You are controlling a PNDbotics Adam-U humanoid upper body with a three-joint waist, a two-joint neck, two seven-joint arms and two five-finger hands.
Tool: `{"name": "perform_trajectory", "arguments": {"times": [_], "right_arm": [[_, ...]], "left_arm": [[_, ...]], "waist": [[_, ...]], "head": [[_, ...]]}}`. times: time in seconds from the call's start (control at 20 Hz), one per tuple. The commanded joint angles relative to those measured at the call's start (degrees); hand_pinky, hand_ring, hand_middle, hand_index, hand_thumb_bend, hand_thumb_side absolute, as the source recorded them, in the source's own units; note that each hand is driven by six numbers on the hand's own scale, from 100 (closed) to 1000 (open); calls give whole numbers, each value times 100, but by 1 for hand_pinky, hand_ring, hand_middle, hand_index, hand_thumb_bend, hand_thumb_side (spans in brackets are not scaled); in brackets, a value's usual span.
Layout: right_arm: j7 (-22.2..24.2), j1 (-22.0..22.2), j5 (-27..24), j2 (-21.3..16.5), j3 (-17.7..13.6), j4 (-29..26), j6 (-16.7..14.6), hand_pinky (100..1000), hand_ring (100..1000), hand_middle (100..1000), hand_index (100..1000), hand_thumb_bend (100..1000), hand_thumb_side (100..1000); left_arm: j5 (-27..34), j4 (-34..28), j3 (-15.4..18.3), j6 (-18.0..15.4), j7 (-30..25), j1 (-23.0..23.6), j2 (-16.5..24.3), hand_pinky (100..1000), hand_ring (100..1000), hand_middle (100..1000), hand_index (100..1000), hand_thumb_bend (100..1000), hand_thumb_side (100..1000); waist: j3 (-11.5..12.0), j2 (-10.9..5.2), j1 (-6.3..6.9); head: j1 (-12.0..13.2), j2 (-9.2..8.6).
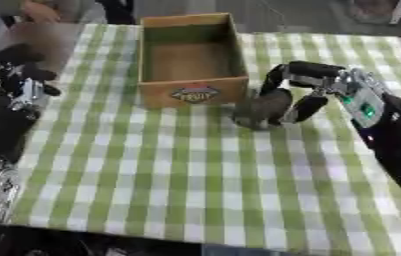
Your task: Pick up objects on the table and place them in the box.
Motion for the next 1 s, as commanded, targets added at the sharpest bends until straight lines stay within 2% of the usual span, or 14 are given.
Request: {"name": "perform_trajectory", "arguments": {"times": [0.05, 0.2, 0.35, 0.9, 0.95, 1.0], "right_arm": [[-42, -90, 57, -99, -66, -34, -39, 619, 456, 419, 548, 434, 246], [-129, -75, 26, -134, -92, -53, -15, 563, 389, 348, 489, 442, 270], [-209, -58, -97, -204, -133, -127, 41, 521, 345, 301, 474, 381, 278], [-187, -124, -1037, -597, -256, -767, 372, 491, 307, 257, 455, 318, 278], [-173, -162, -1111, -630, -273, -825, 407, 493, 308, 259, 455, 243, 344], [-165, -198, -1153, -654, -286, -874, 433, 493, 308, 258, 456, 319, 279]], "left_arm": [[17, -86, 26, -14, -7, -36, 30, 519, 604, 660, 771, 100, 168], [18, -85, 31, -15, -3, -32, 31, 520, 604, 660, 772, 100, 167], [18, -85, 38, -17, 3, -27, 35, 520, 603, 660, 772, 100, 168], [8, -84, 60, -24, 11, 6, 65, 520, 602, 659, 772, 100, 168], [8, -86, 60, -24, 10, 9, 70, 520, 602, 659, 772, 100, 168], [8, -88, 59, -24, 8, 10, 73, 520, 603, 659, 772, 100, 168]], "waist": [[-5, -98, 7], [-15, -103, 6], [-29, -113, 3], [-81, -156, -43], [-84, -160, -49], [-85, -163, -54]], "head": [[25, 30], [32, 21], [40, 13], [87, -3], [90, -2], [91, -2]]}}
